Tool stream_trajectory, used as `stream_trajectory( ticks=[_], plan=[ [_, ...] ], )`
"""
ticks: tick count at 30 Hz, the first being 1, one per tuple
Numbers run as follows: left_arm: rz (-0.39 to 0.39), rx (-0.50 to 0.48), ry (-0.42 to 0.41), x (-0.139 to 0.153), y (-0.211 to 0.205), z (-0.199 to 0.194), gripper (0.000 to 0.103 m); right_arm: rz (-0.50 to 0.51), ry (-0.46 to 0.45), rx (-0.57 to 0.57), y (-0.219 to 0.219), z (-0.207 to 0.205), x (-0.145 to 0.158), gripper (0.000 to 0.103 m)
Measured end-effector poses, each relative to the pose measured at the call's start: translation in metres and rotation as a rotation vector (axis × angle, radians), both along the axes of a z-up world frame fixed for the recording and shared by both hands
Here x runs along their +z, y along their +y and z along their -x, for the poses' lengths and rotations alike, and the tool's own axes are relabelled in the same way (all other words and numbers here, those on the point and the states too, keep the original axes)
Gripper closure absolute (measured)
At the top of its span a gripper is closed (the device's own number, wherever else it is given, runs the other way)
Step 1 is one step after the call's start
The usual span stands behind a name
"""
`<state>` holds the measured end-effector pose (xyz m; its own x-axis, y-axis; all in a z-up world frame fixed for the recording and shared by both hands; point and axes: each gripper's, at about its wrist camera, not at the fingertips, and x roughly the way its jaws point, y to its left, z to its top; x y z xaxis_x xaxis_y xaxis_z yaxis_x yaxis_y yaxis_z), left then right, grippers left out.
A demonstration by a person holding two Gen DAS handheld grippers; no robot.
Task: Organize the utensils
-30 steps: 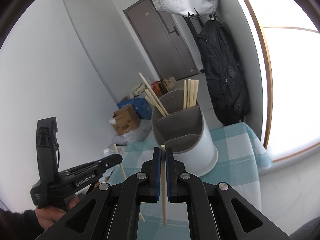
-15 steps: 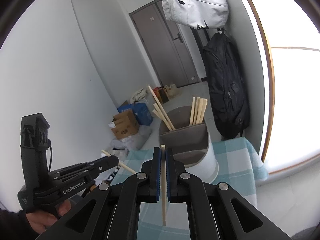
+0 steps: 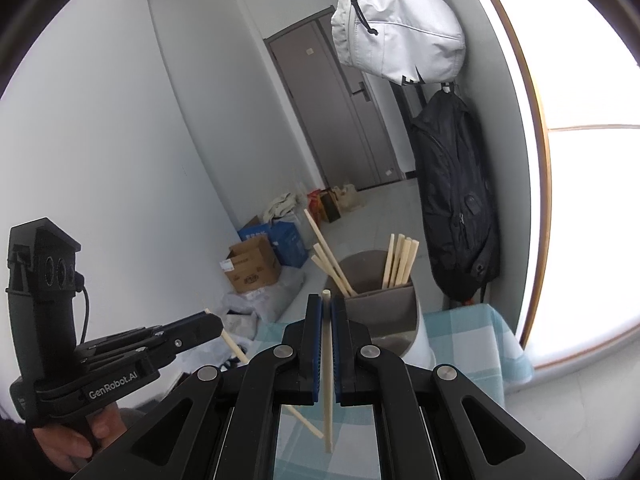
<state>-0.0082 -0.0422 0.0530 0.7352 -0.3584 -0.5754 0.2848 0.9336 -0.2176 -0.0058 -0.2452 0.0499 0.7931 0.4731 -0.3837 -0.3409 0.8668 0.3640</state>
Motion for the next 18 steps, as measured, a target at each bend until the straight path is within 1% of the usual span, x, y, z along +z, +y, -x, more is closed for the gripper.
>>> stream_trajectory(
  ticks=[2, 4, 6, 11, 15, 16, 17, 18],
  plan=[
    [0.010, -0.014, 0.005, 0.002, -0.001, -0.001, 0.103, 0.002, -0.006, -0.001, -0.001, -0.001, 0.003, 0.099],
    [0.062, -0.026, 0.029, -0.001, 0.004, -0.002, 0.103, -0.014, -0.003, 0.000, -0.003, -0.002, 0.002, 0.099],
    [0.079, -0.017, 0.035, -0.004, 0.008, -0.001, 0.103, -0.021, 0.002, 0.001, -0.005, -0.002, -0.001, 0.099],
    [0.051, -0.010, 0.026, -0.003, 0.005, 0.001, 0.103, -0.022, 0.012, -0.004, -0.011, -0.006, -0.003, 0.099],
    [0.015, -0.018, 0.023, 0.002, 0.000, 0.000, 0.103, -0.019, -0.004, -0.008, -0.015, -0.006, 0.004, 0.099],
    [0.000, -0.025, 0.047, -0.002, 0.000, -0.003, 0.103, -0.017, -0.010, -0.008, -0.017, -0.005, 0.007, 0.099],
    [-0.012, -0.034, 0.090, -0.009, 0.000, -0.008, 0.103, -0.014, -0.015, -0.007, -0.018, -0.003, 0.008, 0.099],
    [-0.022, -0.018, 0.137, -0.021, 0.004, -0.013, 0.103, -0.009, -0.019, -0.005, -0.019, -0.002, 0.009, 0.099]
  ],
)
